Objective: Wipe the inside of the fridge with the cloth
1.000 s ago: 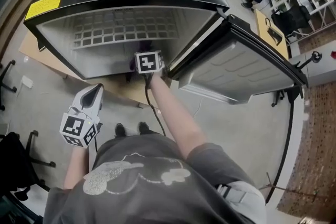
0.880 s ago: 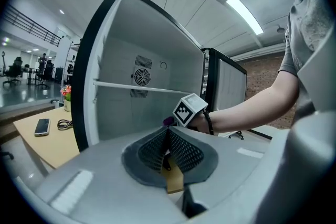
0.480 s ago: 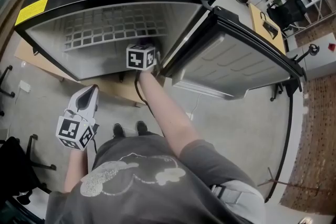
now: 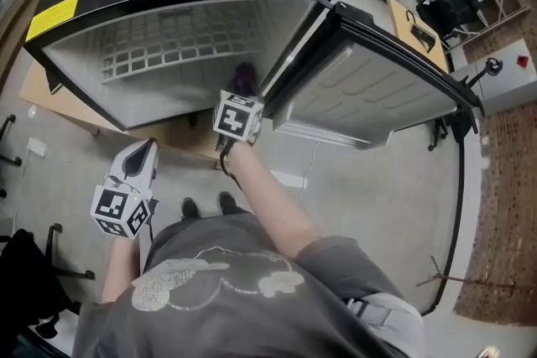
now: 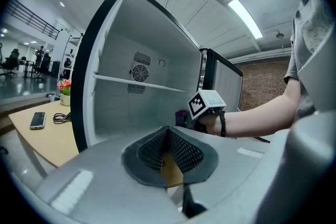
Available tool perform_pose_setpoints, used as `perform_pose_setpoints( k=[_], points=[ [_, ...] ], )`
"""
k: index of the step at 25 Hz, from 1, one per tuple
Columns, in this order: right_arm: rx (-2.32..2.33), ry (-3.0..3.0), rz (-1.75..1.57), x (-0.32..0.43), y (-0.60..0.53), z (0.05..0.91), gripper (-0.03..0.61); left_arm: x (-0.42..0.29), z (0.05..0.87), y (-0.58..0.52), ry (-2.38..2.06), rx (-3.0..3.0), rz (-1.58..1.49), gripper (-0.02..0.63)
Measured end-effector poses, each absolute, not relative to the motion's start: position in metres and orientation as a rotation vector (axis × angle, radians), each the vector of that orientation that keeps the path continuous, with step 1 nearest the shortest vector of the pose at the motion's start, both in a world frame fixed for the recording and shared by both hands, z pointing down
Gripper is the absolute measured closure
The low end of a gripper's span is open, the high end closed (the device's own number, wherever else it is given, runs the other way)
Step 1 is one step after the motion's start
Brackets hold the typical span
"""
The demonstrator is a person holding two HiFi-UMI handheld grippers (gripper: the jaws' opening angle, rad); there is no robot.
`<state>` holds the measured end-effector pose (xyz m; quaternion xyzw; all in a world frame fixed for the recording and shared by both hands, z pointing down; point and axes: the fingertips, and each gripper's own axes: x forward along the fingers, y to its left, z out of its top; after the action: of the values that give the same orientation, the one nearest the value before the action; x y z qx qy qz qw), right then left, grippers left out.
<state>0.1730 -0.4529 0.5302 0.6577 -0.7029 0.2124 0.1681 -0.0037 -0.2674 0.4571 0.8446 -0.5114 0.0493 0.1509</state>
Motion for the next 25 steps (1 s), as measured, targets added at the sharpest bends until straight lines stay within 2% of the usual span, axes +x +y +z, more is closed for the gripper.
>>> perform_pose_setpoints(
  k=[6, 13, 18, 25],
  points=[
    [1.913, -2.108, 0.617, 0.167, -0.405, 0.517, 0.486, -0.016, 0.448, -0.269, -1.394, 2.493, 0.125, 0.595],
    [1.99, -2.128, 0.469, 0.173, -0.335, 0.491, 0.488, -0.014, 0.423, -0.264, -1.192, 2.746, 0.048, 0.595],
    [2.035, -2.089, 0.335, 0.203, -0.284, 0.476, 0.487, -0.006, 0.416, -0.256, -1.149, 2.803, 0.101, 0.595],
    [2.126, -1.976, 0.358, 0.256, -0.209, 0.484, 0.487, 0.019, 0.422, -0.22, -0.998, 2.835, 0.181, 0.595]
  ],
)
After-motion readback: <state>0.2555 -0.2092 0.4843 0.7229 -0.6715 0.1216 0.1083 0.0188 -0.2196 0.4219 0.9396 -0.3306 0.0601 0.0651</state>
